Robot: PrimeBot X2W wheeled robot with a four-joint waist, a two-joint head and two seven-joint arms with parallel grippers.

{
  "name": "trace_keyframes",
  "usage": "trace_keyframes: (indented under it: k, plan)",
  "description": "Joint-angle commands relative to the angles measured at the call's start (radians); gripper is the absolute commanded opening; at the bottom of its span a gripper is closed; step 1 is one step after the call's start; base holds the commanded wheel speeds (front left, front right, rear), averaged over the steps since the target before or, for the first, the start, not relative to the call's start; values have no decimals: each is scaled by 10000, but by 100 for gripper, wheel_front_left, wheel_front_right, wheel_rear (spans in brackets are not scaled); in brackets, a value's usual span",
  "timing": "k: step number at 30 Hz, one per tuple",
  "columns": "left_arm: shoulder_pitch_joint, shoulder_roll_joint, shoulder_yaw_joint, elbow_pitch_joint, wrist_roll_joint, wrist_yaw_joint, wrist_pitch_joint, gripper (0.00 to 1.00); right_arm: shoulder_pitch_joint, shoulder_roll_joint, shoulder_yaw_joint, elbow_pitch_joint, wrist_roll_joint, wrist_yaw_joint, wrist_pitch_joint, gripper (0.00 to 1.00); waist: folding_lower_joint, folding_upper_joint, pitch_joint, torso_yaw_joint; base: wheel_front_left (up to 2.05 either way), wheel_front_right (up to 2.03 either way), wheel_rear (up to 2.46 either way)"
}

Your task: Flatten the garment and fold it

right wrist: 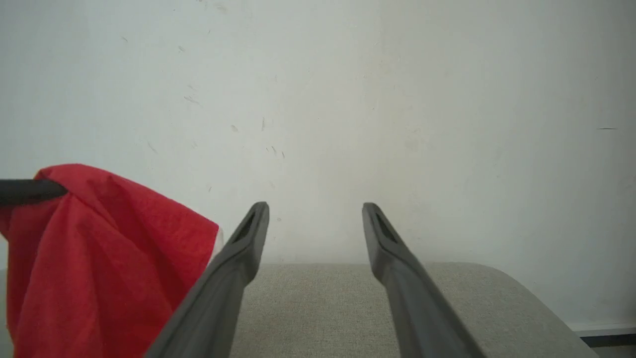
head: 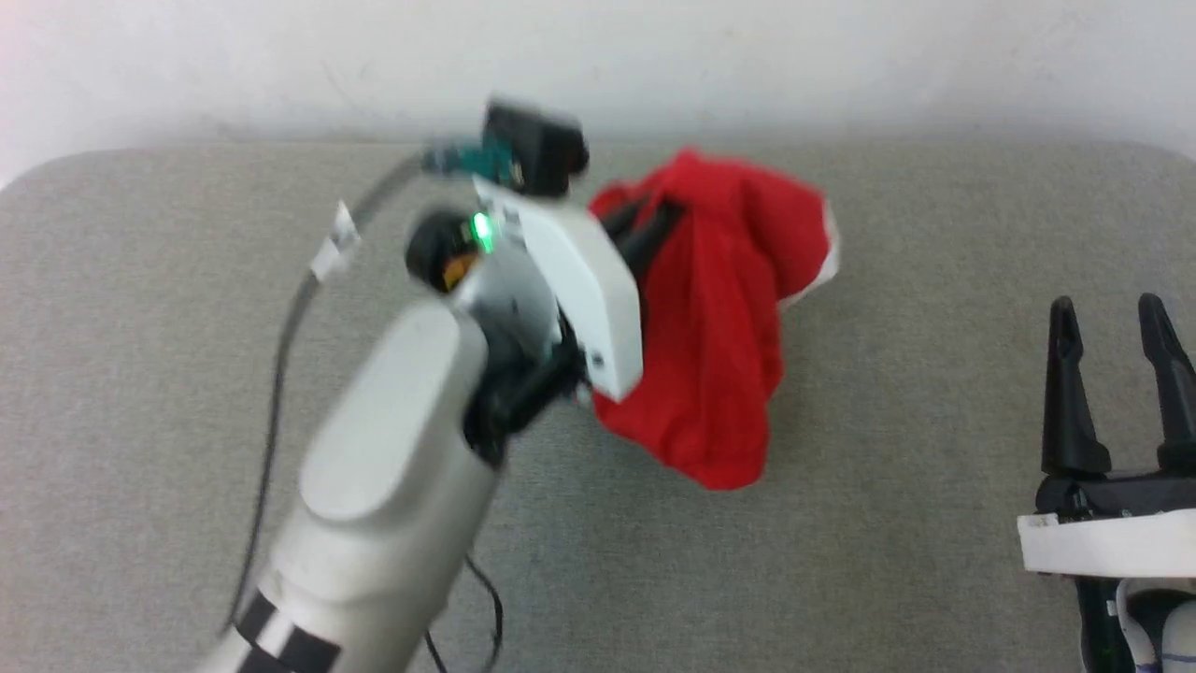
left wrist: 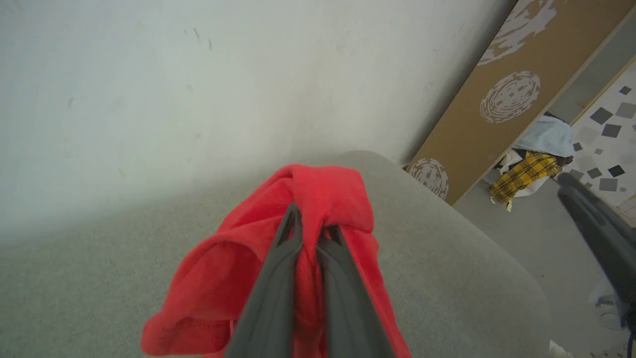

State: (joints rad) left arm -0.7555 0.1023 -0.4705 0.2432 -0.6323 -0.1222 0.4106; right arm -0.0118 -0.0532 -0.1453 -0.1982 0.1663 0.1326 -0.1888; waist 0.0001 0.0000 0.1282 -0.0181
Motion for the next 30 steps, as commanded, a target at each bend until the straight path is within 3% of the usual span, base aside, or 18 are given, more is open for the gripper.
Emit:
trace_keyframes:
  k: [1, 10, 11, 12, 13, 18, 22, 30]
  plan:
    - [485, -76, -203, 416, 106, -41, -449, 0, -167, 29, 80, 83, 46, -19, -78, 100, -1, 0, 264, -277, 0, 0, 0]
    - [1670, -304, -1589, 3074, 718, -69, -2249, 0, -271, 29, 188, 152, -43, -19, 21, 100, -1, 0, 447, -463, 0, 0, 0]
    - [1687, -340, -1622, 3255, 648, -71, -2389, 26, -277, 29, 207, 164, -40, -19, 34, 100, -1, 0, 444, -458, 0, 0, 0]
    - [1658, -371, -1656, 3373, 611, -72, -2559, 59, -280, 29, 226, 172, -32, -19, 45, 100, -1, 0, 442, -449, 0, 0, 0]
    - [1601, -397, -1702, 3458, 585, -73, -2695, 100, -276, 29, 232, 182, -27, -19, 51, 100, -1, 0, 427, -425, 0, 0, 0]
    - [1244, -449, -1532, 3222, 467, -45, -3719, 100, -197, 29, 221, 283, -31, -19, 105, 100, -1, 0, 204, -254, 0, 0, 0]
    - [1514, -57, -938, 2279, 344, 273, -4575, 100, -89, 29, 206, 291, -15, -19, 164, 100, -1, 0, -50, -108, 0, 0, 0]
    - [4147, 1697, 740, -1244, 612, 2070, -6194, 100, 256, 30, 288, 362, 163, -19, 159, 100, -1, 0, -362, -2, 0, 0, 0]
